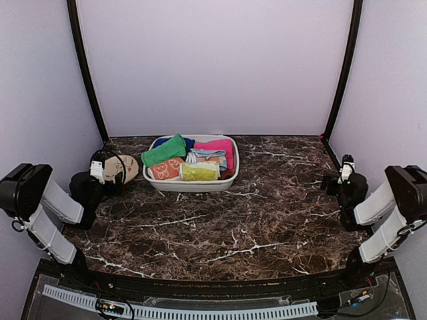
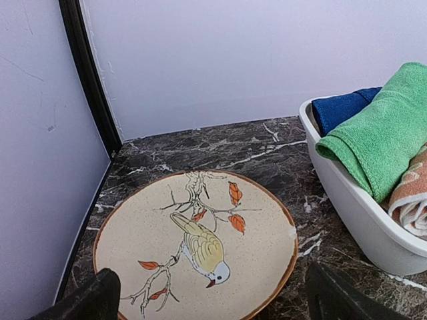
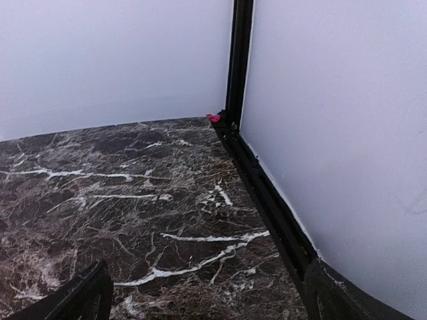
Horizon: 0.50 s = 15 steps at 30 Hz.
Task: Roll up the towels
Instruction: Reset both arms
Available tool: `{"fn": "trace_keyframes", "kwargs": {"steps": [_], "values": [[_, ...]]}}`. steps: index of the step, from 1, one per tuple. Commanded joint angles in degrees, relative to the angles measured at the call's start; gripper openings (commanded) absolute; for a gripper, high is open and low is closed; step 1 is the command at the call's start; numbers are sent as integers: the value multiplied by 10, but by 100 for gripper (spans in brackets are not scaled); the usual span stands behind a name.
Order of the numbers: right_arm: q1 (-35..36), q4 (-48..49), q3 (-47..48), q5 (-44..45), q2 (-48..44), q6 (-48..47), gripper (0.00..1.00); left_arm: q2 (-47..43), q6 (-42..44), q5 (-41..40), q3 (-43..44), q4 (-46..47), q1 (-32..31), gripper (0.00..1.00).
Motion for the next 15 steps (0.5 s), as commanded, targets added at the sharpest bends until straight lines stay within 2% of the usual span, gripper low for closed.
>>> {"fn": "trace_keyframes", "kwargs": {"steps": [1, 3, 5, 15], "values": [[-19, 53, 16, -92, 10, 16, 100, -6, -11, -13, 4, 10, 2, 99], [-19, 29, 20, -89, 0, 15, 100, -4, -10, -11, 3, 15, 2, 99], [-19, 52, 15, -88, 6, 16, 100, -4, -10, -12, 4, 14, 2, 99], [-19, 45, 18, -90, 6, 15, 100, -5, -10, -11, 4, 14, 2, 99]]}}
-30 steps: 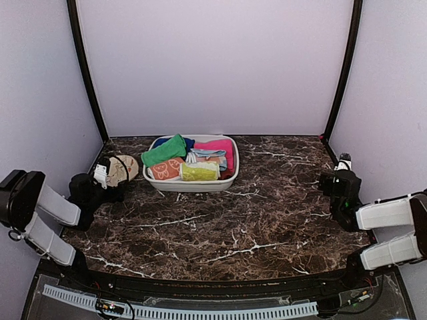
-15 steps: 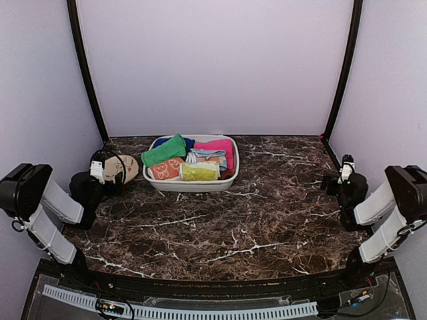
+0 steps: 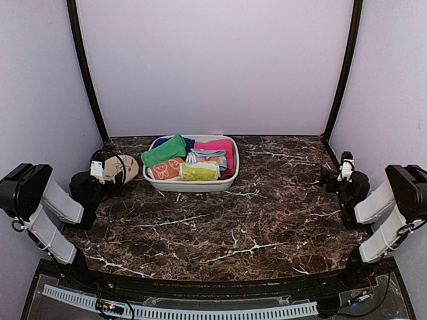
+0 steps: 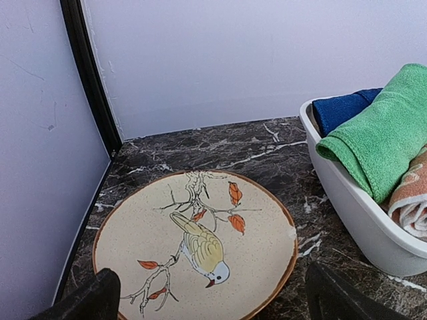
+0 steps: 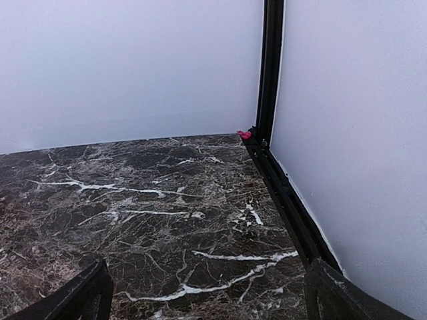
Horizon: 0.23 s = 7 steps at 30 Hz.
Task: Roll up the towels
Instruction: Reset both arms
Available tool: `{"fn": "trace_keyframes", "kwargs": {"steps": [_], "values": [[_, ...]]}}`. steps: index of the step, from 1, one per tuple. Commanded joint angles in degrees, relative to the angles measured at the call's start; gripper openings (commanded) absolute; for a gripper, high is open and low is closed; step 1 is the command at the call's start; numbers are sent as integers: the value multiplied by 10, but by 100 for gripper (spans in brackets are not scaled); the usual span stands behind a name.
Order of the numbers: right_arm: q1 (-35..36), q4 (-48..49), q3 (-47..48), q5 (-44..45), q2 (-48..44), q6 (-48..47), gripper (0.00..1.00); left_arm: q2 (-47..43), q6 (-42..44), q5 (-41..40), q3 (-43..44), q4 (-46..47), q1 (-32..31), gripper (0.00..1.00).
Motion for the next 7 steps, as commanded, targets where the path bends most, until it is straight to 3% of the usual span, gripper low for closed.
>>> {"fn": "trace_keyframes", "kwargs": {"steps": [1, 7], "values": [[-3, 25, 8, -7, 0, 4, 100, -4, -6, -5, 4, 14, 2, 99], [-3, 26, 8, -7, 0, 4, 100, -4, -7, -5, 3, 14, 2, 99]]}}
